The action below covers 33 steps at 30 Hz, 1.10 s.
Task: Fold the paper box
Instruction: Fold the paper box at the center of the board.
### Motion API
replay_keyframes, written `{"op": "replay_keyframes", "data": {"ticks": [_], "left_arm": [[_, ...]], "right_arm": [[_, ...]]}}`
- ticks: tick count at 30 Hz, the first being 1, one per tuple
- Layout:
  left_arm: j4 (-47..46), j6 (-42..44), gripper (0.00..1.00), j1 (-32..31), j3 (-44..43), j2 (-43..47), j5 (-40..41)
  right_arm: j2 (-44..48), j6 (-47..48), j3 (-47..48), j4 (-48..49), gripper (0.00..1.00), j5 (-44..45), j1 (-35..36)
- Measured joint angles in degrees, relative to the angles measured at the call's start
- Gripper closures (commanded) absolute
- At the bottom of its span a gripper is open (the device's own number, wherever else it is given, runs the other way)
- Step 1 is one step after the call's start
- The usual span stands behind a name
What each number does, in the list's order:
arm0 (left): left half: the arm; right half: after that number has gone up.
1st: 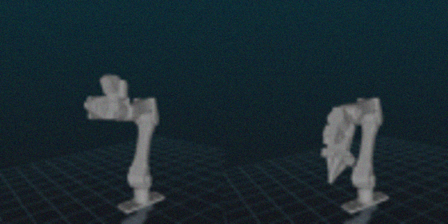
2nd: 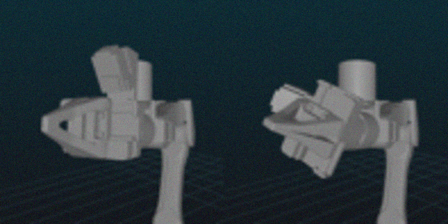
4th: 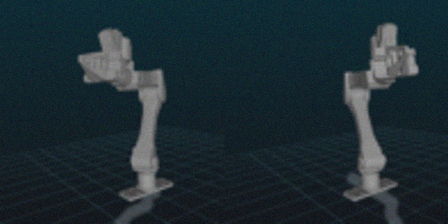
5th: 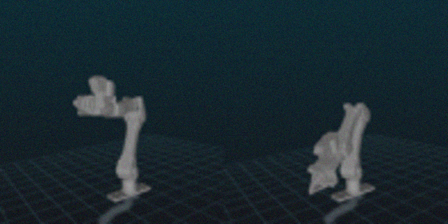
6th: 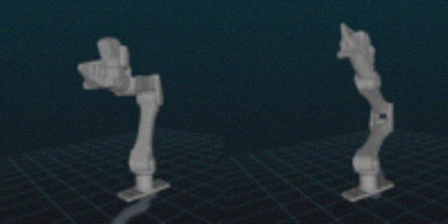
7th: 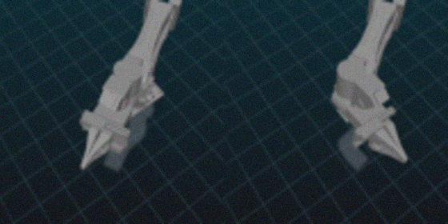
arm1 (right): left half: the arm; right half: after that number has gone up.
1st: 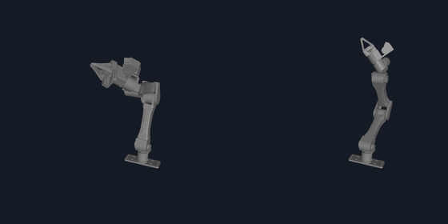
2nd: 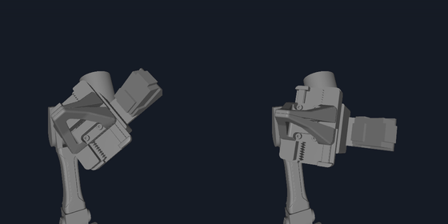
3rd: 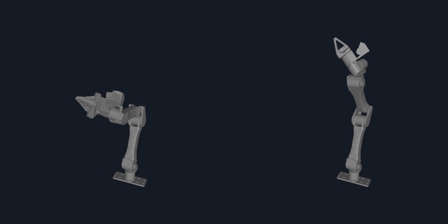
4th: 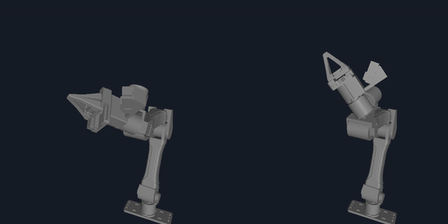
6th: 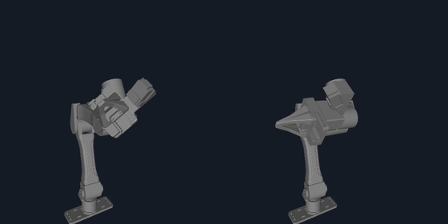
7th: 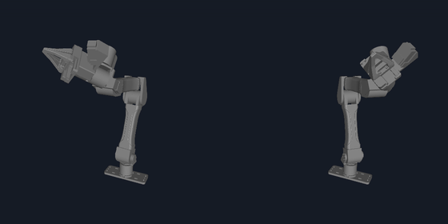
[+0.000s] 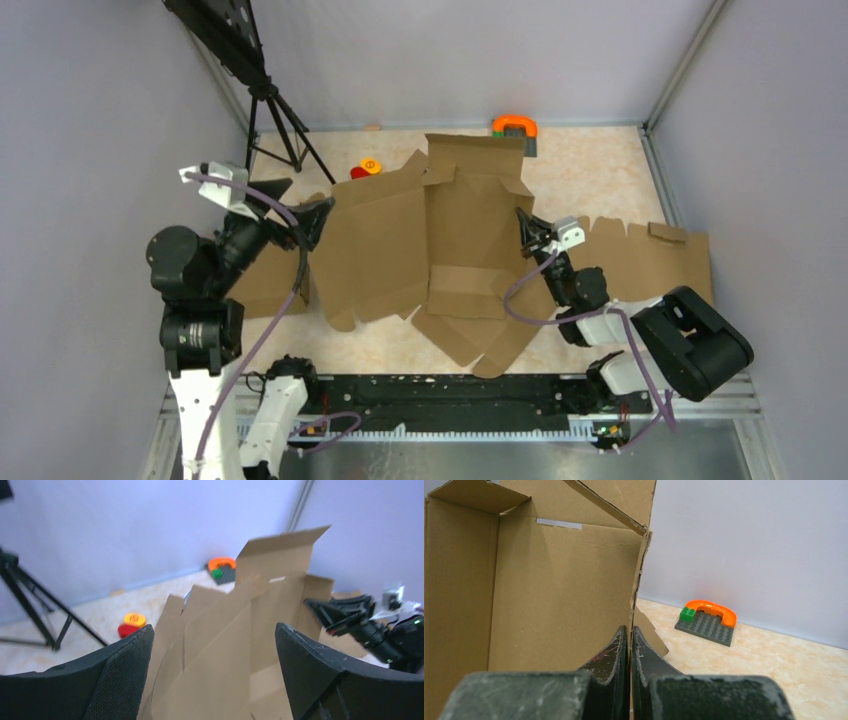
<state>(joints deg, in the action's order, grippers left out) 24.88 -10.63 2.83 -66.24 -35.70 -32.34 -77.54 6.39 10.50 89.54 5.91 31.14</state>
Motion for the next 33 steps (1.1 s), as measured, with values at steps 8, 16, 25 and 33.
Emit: {"op": "replay_keyframes", "data": {"ticks": [8, 16, 25, 33], "left_arm": [[-14.38, -11.67, 0.17, -7.89, -11.21, -17.27, -9.03], [-24.37, -18.88, 0.01, -18.49, -14.47, -33.90, -11.47], [-30.75, -28.28, 0.03, -15.34, -18.03, -36.02, -7.10], [-12.63, -28.98, 0.22, -16.55, -39.50, -50.27, -5.27]], "right_arm": [[0.02, 0.52, 0.02, 0.00, 1.00, -1.25, 0.00], [0.81, 0.96, 0.04, 0.00, 1.00, -3.23, 0.00], [1.31, 1.60, 0.09, 0.02, 1.00, -5.40, 0.00], [1.31, 1.62, 0.09, 0.02, 1.00, -7.08, 0.00]]}}
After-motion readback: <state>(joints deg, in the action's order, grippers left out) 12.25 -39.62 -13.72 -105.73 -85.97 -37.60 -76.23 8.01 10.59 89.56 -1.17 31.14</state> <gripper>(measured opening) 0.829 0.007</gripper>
